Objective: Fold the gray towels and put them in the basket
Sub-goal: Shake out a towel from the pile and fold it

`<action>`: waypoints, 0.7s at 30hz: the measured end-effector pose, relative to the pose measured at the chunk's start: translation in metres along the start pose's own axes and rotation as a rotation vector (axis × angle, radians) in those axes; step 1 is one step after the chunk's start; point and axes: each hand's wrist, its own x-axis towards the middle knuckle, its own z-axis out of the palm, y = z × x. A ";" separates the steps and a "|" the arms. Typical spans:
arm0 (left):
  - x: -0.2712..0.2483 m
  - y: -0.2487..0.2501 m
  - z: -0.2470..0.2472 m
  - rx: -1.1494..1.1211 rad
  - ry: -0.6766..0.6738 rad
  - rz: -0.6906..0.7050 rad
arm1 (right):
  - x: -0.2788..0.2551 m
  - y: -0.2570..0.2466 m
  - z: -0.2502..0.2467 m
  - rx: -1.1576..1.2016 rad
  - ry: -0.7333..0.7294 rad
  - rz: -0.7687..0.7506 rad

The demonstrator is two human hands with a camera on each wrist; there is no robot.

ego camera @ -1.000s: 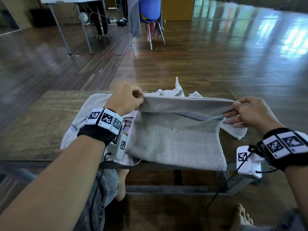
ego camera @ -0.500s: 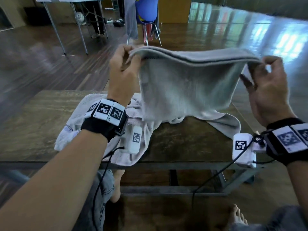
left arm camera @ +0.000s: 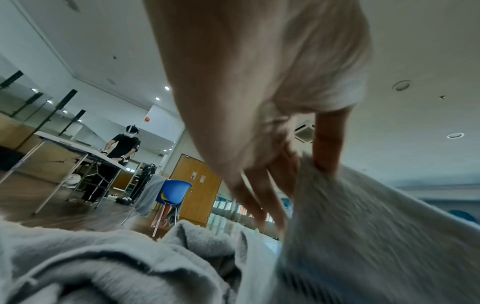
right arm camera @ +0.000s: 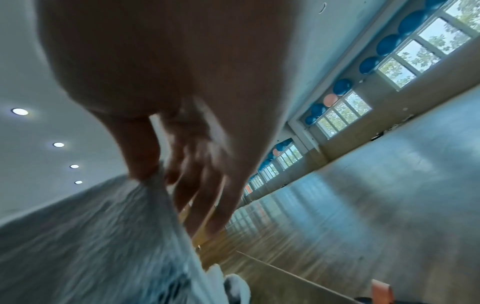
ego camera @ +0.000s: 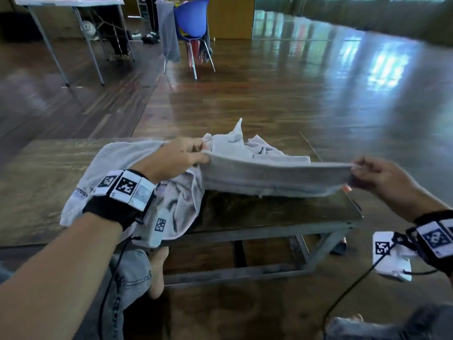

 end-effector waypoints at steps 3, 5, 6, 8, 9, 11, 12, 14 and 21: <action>-0.004 -0.003 0.012 -0.055 -0.325 -0.209 | -0.009 0.008 -0.001 -0.109 -0.213 0.137; -0.004 -0.005 0.020 -0.053 -0.433 -0.311 | -0.008 0.015 0.002 -0.194 -0.311 0.199; -0.004 -0.006 0.023 -0.049 -0.452 -0.344 | -0.005 0.018 0.003 -0.222 -0.345 0.216; 0.001 -0.010 0.026 -0.015 -0.443 -0.388 | 0.003 0.022 0.003 -0.284 -0.386 0.204; 0.004 -0.013 0.027 0.017 -0.418 -0.398 | 0.008 0.023 0.004 -0.307 -0.389 0.182; 0.013 -0.020 0.026 0.077 -0.326 -0.388 | 0.020 0.026 0.005 -0.356 -0.348 0.126; 0.019 -0.023 0.025 0.110 -0.258 -0.362 | 0.027 0.027 0.007 -0.393 -0.309 0.100; 0.030 -0.030 0.025 0.196 -0.105 -0.286 | 0.041 0.030 0.012 -0.463 -0.223 0.056; 0.067 -0.042 0.032 0.403 0.103 -0.164 | 0.081 0.047 0.033 -0.627 -0.005 -0.024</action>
